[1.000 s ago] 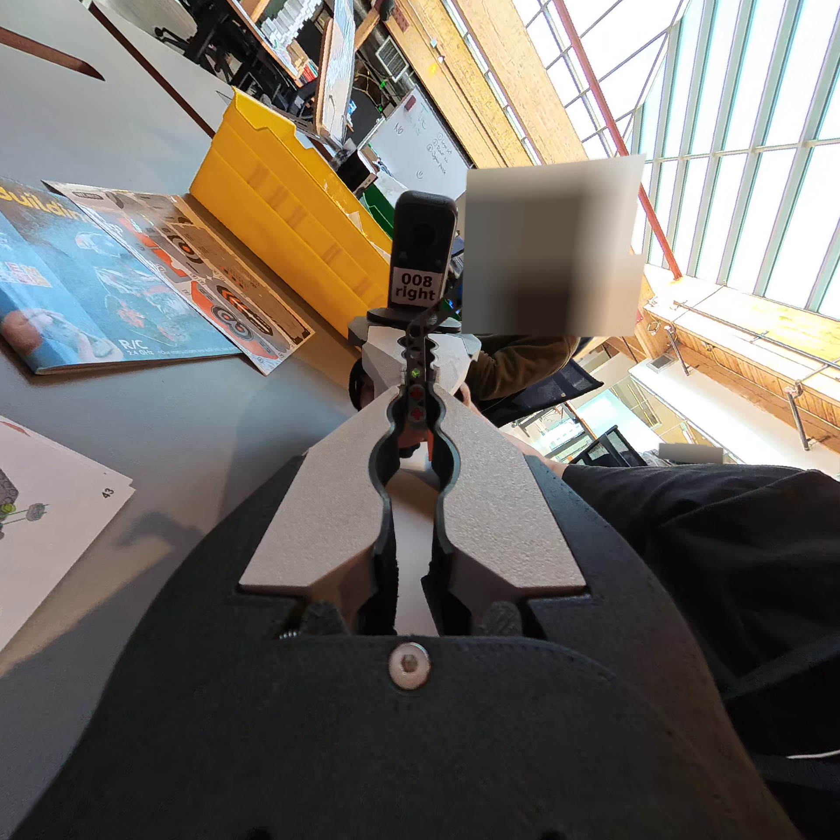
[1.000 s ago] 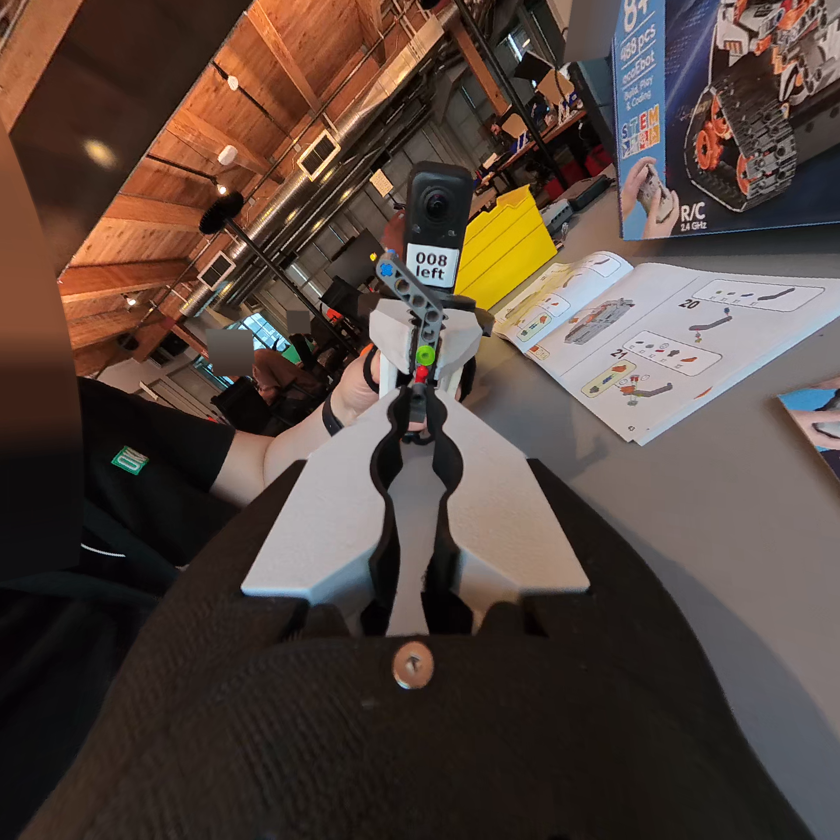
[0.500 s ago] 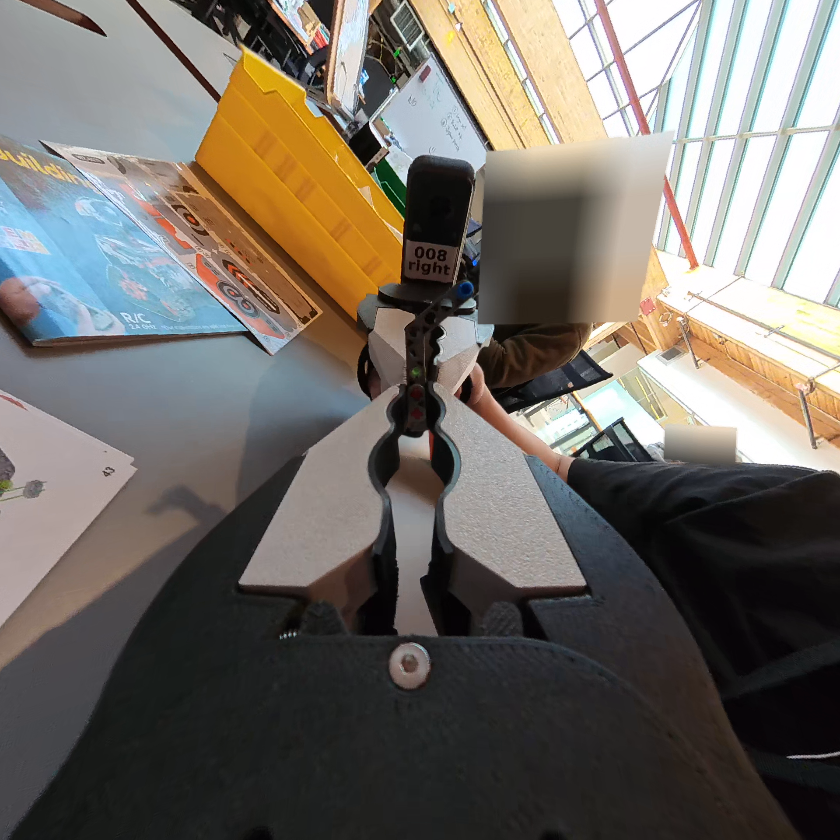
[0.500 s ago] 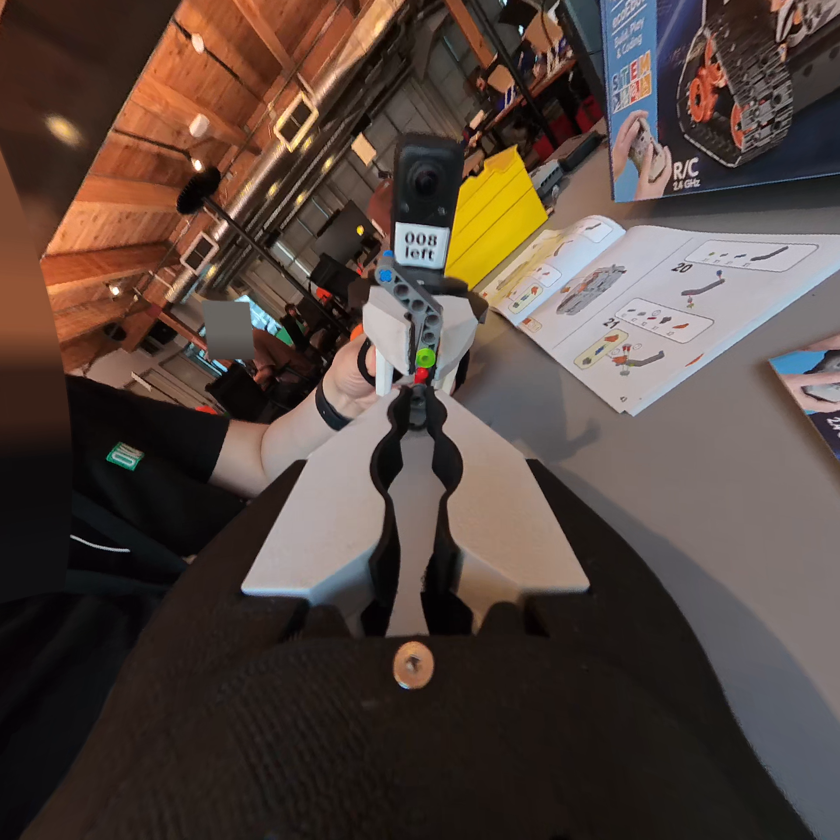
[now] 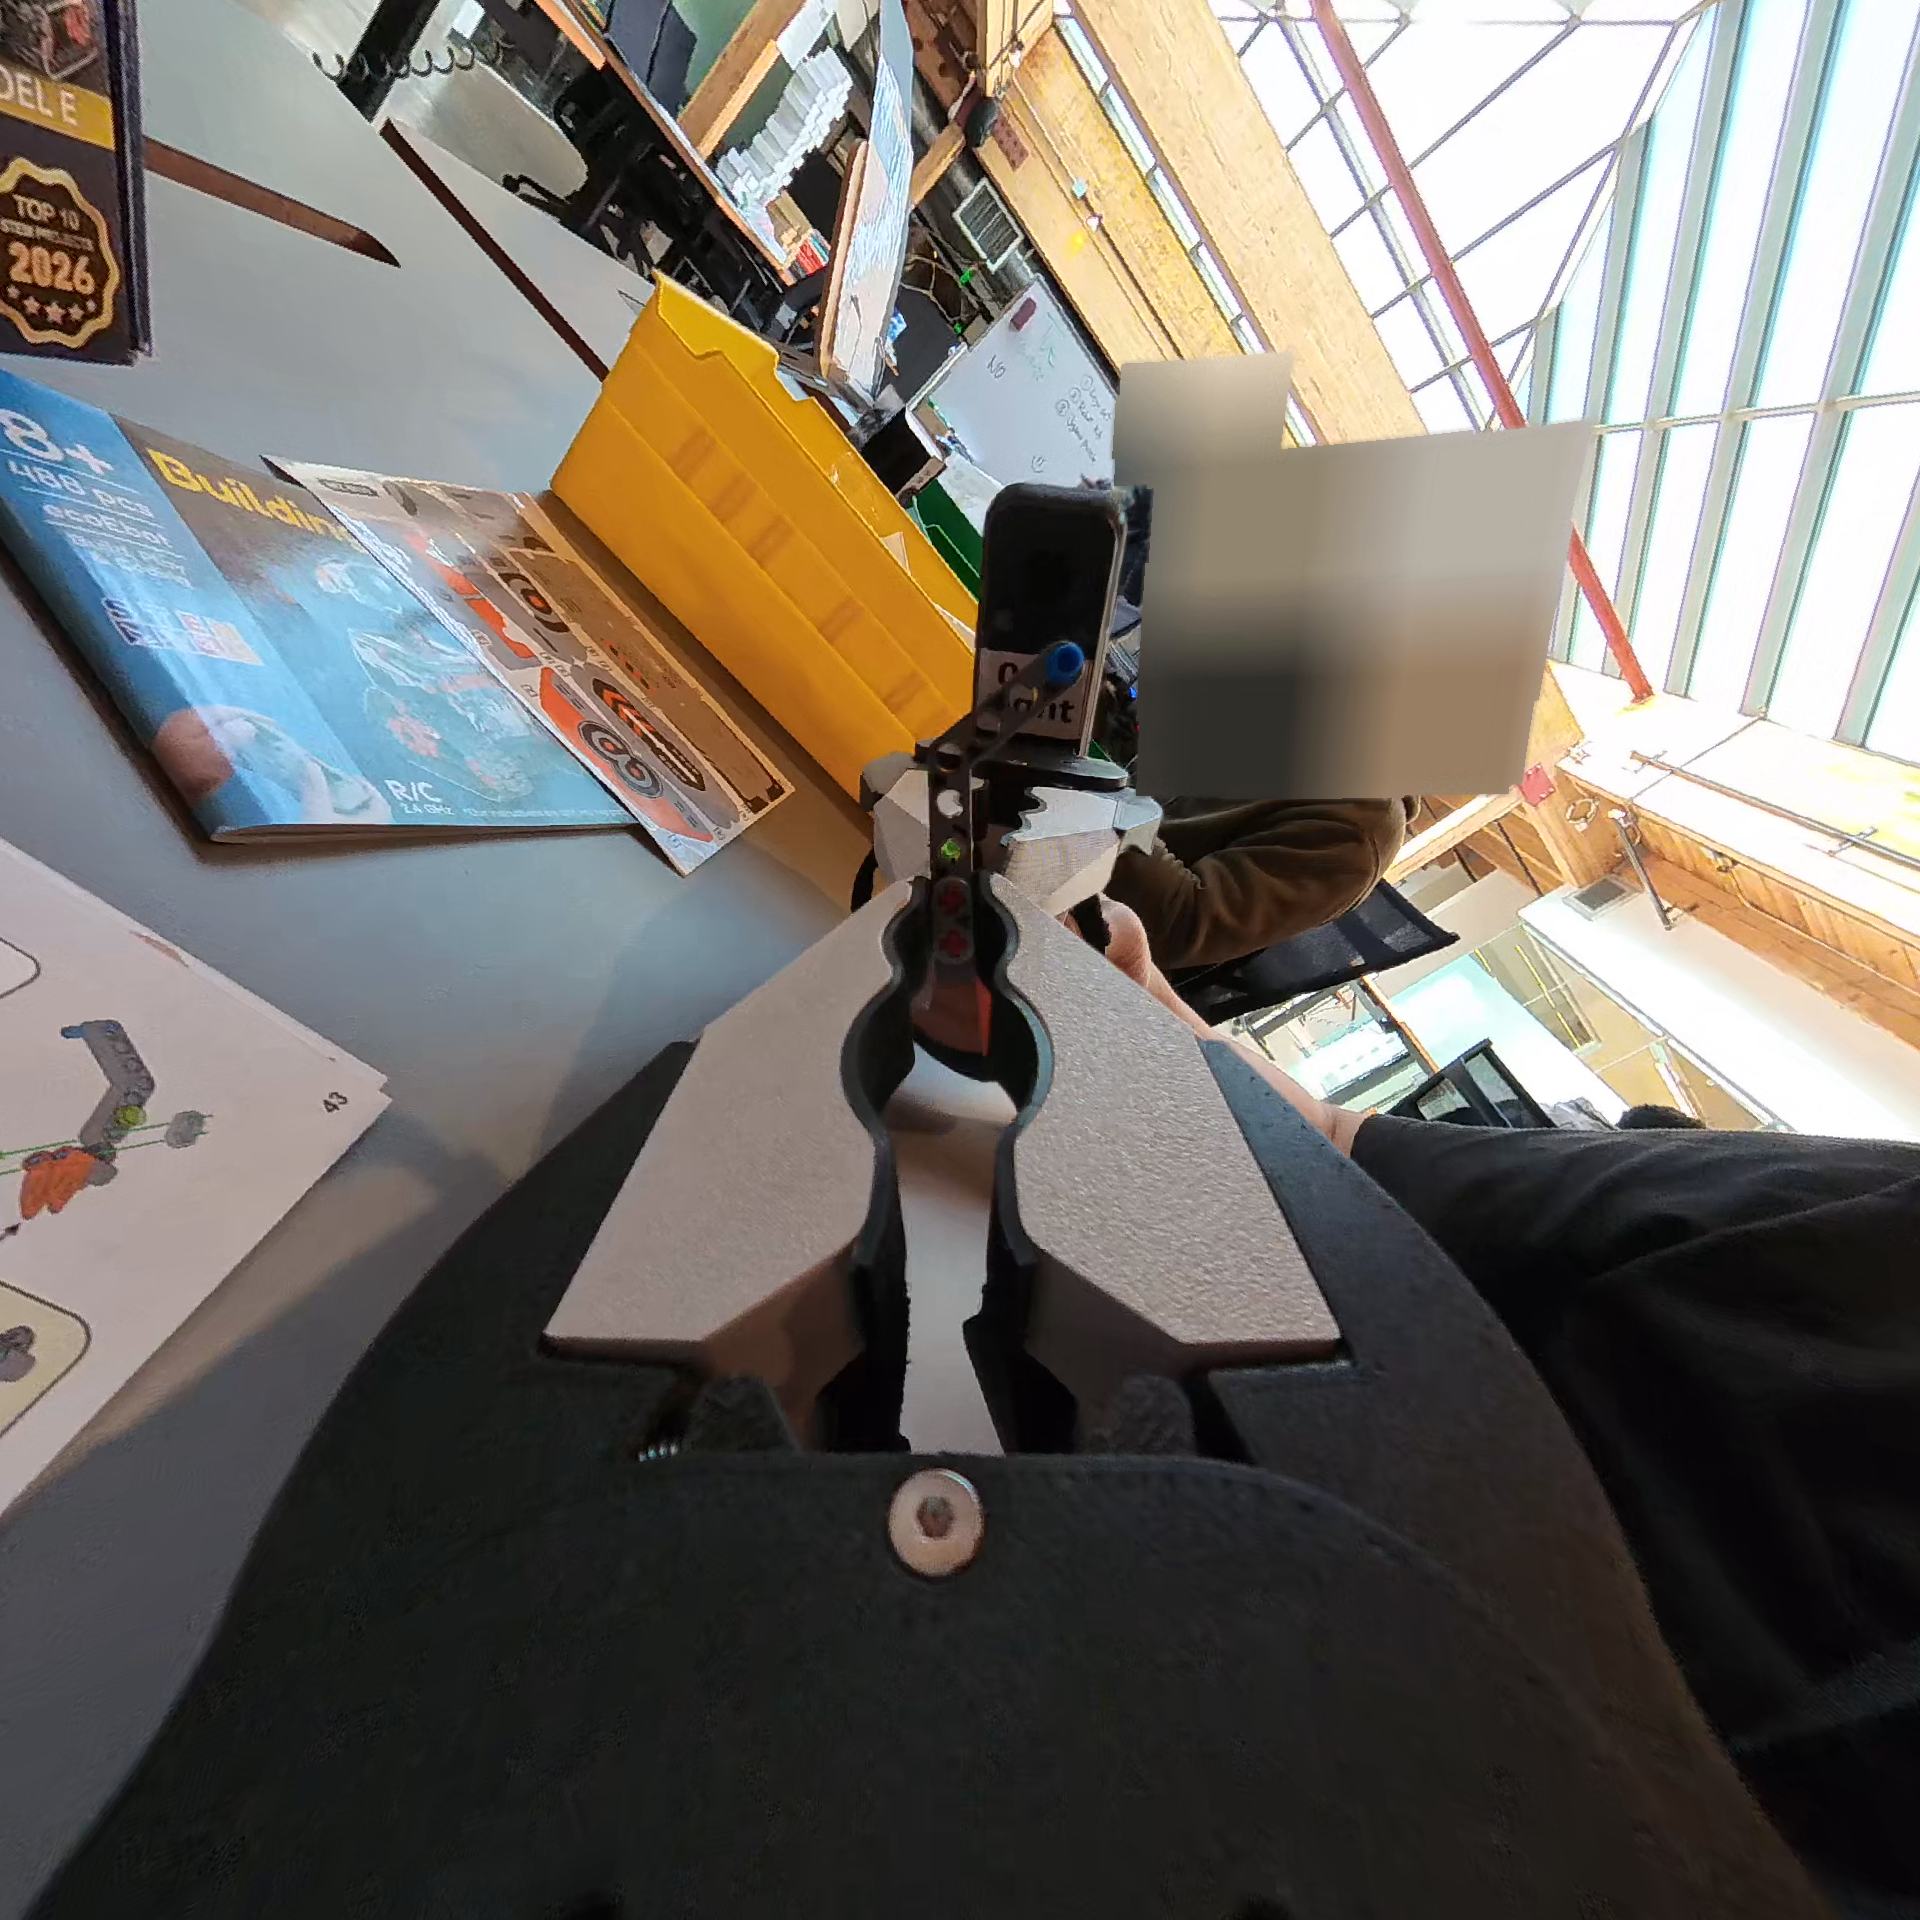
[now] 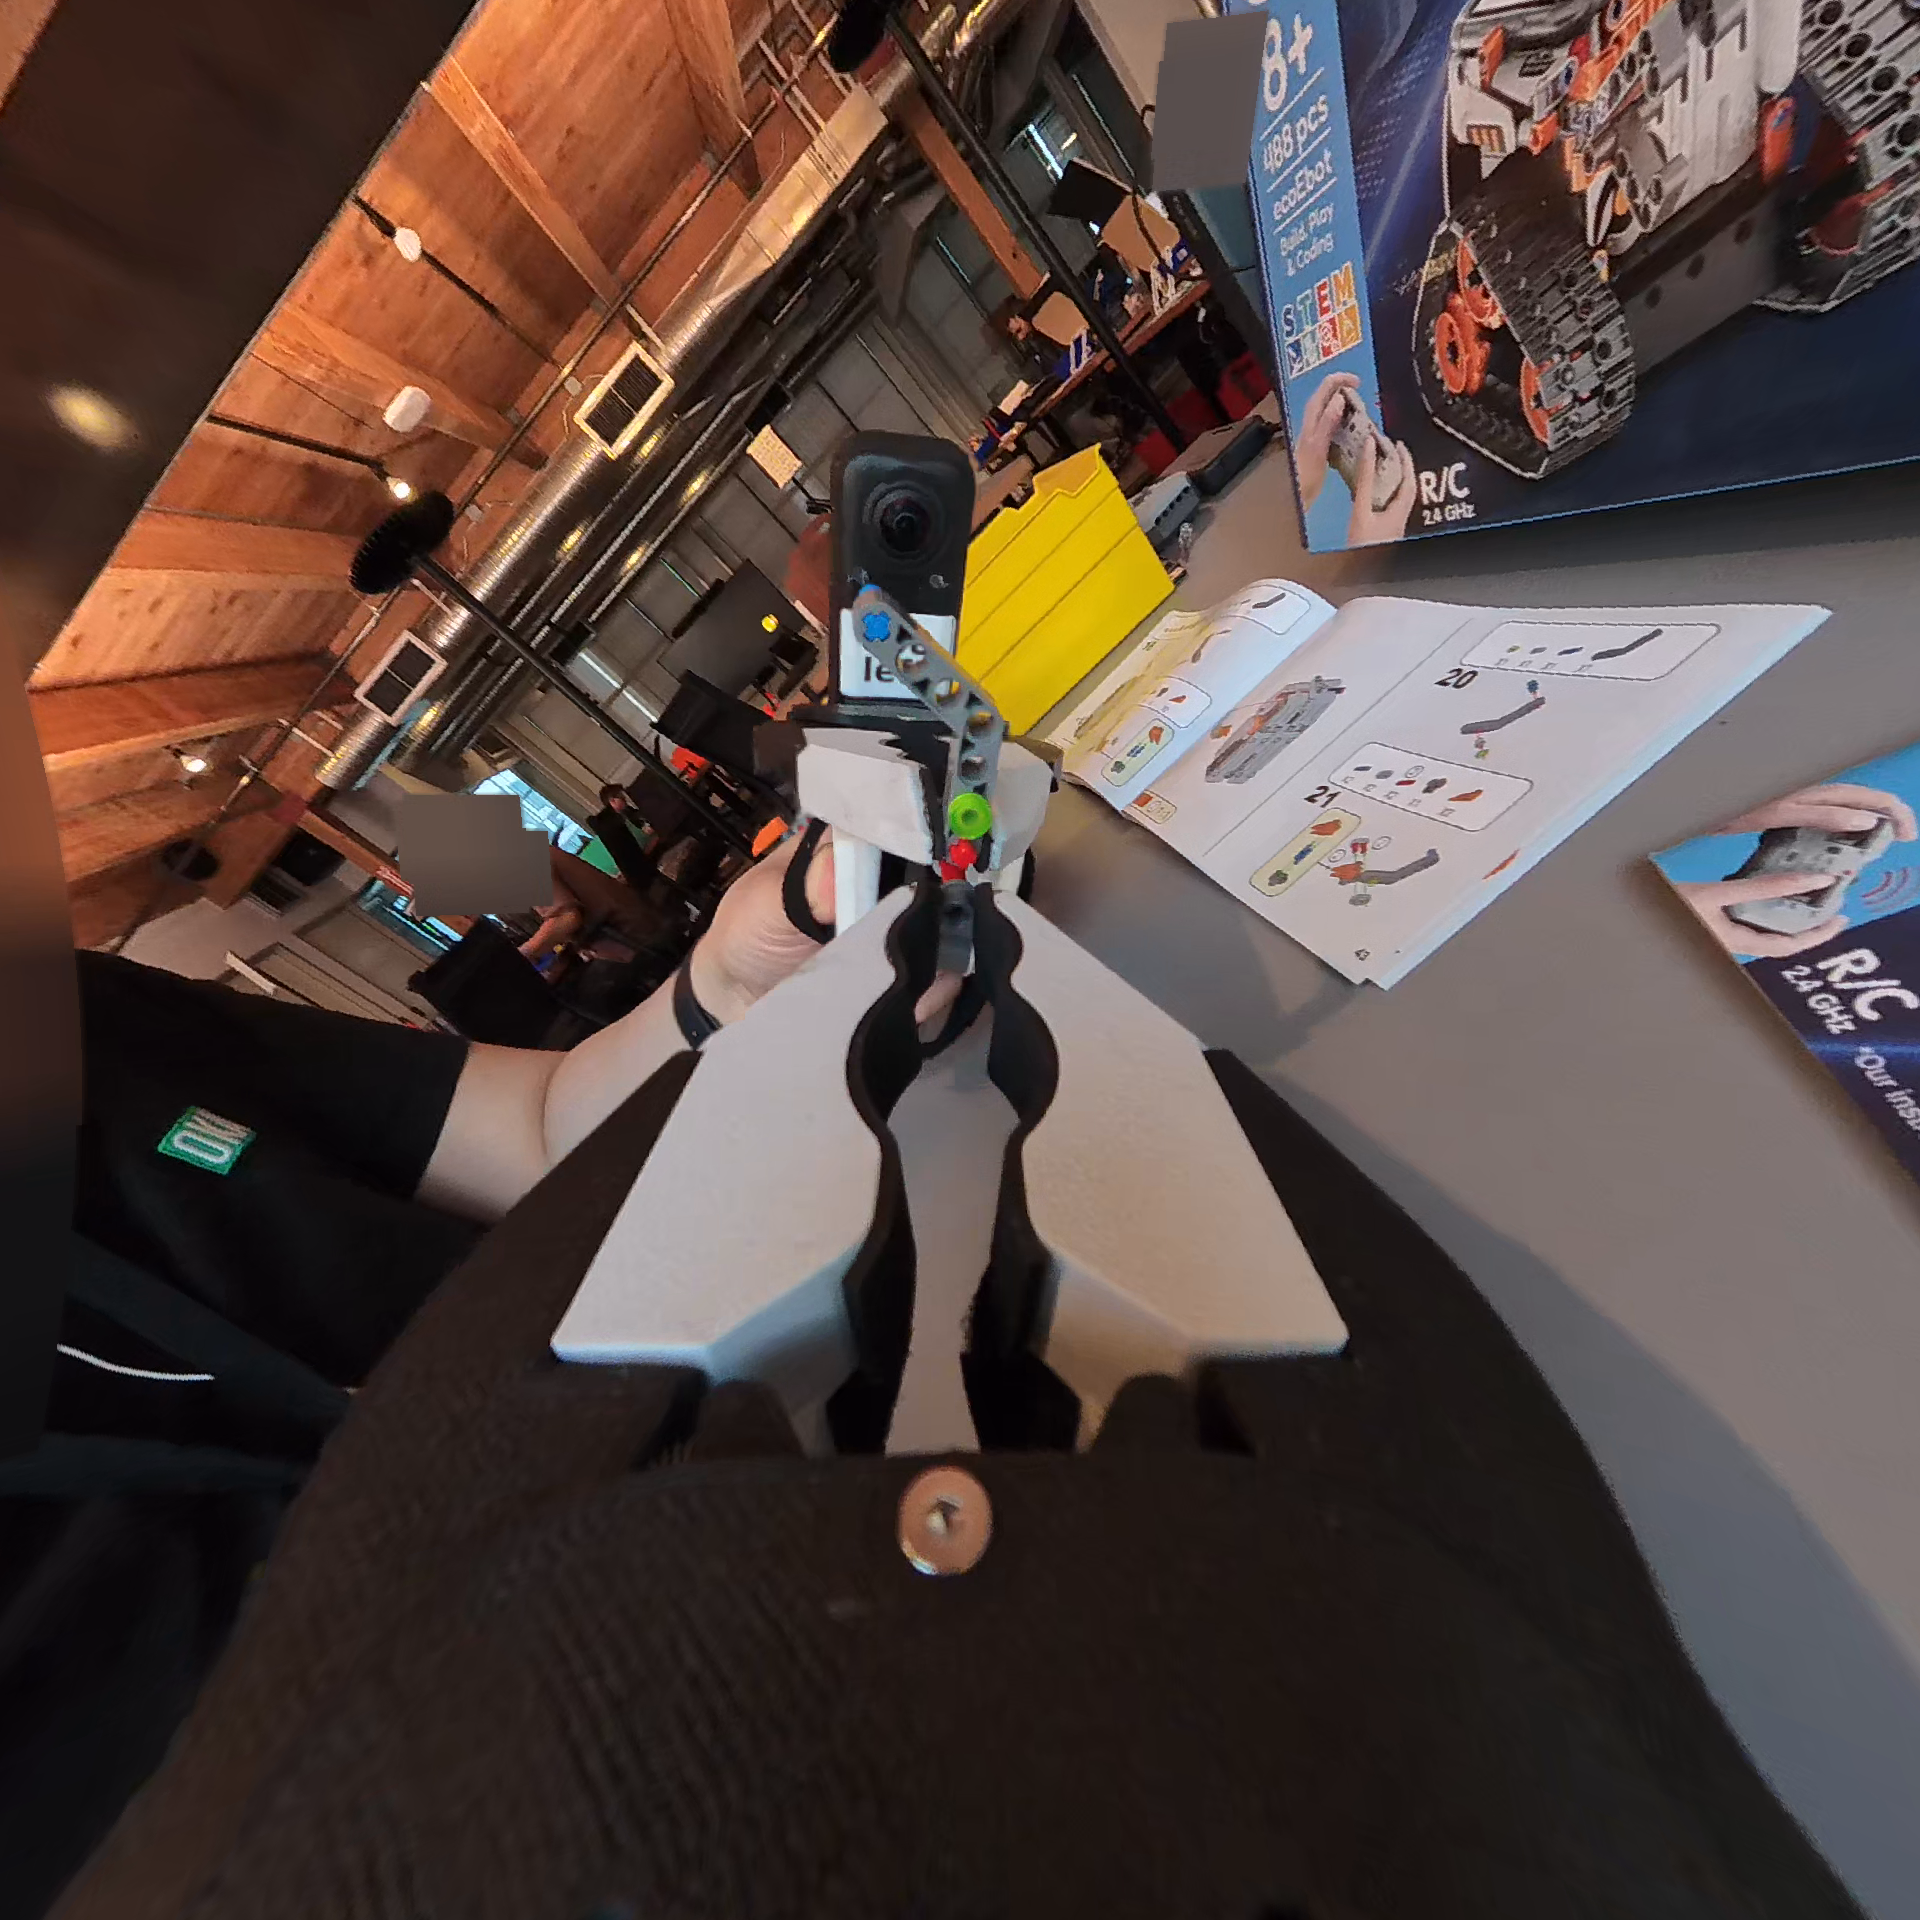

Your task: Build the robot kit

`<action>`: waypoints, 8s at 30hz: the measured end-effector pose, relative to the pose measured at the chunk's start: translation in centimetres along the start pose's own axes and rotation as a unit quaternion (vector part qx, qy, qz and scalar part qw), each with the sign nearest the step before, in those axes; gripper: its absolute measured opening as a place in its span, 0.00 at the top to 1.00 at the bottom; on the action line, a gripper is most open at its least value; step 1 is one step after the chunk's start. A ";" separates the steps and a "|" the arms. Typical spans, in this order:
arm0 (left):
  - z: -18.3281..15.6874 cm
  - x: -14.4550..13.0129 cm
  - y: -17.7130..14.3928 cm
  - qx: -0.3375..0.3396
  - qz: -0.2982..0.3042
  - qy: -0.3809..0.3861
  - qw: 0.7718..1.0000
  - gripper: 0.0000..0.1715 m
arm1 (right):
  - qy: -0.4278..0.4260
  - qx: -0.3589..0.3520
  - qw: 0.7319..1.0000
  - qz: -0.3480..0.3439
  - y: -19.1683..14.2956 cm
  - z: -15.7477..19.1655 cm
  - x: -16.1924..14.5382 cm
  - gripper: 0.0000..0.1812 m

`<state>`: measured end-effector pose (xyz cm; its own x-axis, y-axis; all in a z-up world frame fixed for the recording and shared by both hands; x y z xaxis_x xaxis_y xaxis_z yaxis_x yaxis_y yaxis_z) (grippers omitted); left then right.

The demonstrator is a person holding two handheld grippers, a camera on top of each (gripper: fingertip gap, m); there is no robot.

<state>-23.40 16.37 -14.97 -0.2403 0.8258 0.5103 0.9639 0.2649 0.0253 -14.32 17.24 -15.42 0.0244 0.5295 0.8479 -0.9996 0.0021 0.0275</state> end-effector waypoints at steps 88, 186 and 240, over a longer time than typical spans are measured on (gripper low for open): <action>-0.6 -0.1 1.0 0.313 0.038 0.421 0.851 0.85 | 0.129 -0.041 0.986 -0.097 0.7 -1.6 -0.2 0.95; 1.7 -1.4 -0.1 0.089 0.091 0.019 0.992 0.97 | -0.448 -0.204 0.835 0.247 0.4 -0.4 -2.9 0.89; 2.8 -1.8 0.1 0.042 0.087 -0.083 0.992 0.98 | -0.487 -0.265 0.782 0.284 0.6 -1.2 -3.3 0.89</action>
<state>-23.23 16.31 -18.25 -0.0937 0.9313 0.3521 0.9810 0.1466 -0.1267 -15.03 16.49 -18.82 -0.6849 -0.3249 0.6522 -0.7120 0.4886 -0.5043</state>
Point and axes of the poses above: each gripper's, where its closed fingertips meet, y out along the fingers, x out of its top, z = x × y across the jaws, the point moved 5 cm from there along -y, back along the fingers, and after that the axes turned 11 degrees about -y, right-handed, at the moved point
